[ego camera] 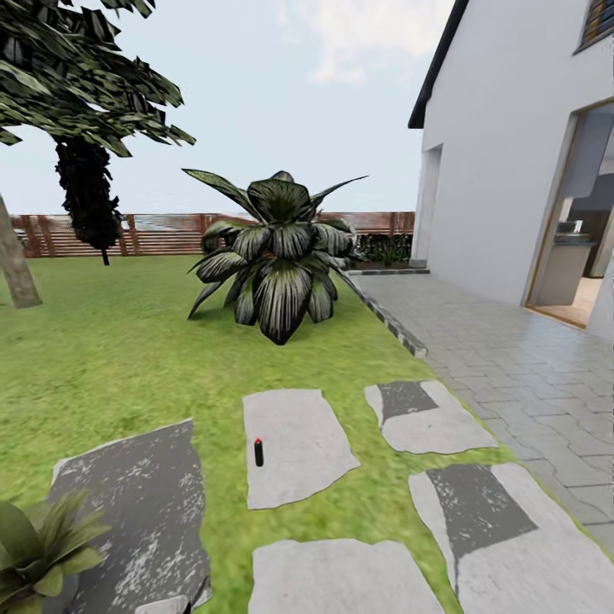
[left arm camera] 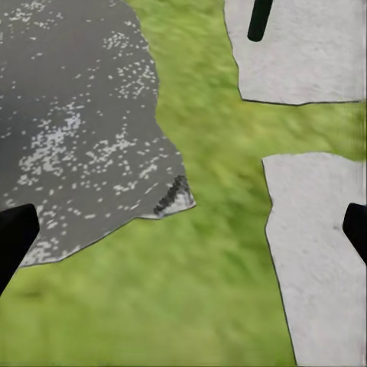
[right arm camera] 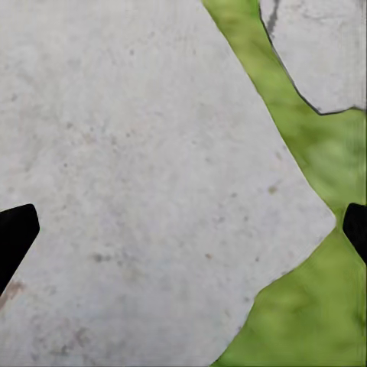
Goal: Pick up the pesticide atomizer in the garden and spray insectifuge to fully cover both potted plants in the garden.
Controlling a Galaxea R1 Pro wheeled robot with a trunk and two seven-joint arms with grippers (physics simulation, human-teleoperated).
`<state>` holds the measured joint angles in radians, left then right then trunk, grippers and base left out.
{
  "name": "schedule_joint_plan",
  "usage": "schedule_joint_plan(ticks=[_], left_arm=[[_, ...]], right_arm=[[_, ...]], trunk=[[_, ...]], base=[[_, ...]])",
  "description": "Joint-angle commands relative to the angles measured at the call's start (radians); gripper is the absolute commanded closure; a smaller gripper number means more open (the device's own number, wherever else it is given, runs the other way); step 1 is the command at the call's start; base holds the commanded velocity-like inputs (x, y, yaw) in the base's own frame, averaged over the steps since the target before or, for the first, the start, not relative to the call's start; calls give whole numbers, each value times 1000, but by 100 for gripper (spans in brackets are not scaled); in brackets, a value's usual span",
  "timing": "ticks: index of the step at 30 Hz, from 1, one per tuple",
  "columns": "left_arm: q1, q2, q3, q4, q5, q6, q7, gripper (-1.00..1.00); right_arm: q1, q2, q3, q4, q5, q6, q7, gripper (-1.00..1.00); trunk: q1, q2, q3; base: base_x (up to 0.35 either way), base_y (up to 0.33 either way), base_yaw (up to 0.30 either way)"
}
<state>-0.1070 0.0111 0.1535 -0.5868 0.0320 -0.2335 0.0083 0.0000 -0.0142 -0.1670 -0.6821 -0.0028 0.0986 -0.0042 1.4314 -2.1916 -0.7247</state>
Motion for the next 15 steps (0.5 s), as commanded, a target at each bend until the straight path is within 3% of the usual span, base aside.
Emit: schedule_joint_plan(ticks=[1, 15], left_arm=[[0, 0, 0, 0, 3, -3, 1, -100], [0, 0, 0, 0, 2, -3, 1, -100]], right_arm=[[0, 0, 0, -2, 0, 6, 0, -100], [0, 0, 0, -3, 0, 5, 0, -100]], trunk=[[0, 0, -1], [0, 0, -1]], base=[[46, -309, 1], [6, -322, 5]])
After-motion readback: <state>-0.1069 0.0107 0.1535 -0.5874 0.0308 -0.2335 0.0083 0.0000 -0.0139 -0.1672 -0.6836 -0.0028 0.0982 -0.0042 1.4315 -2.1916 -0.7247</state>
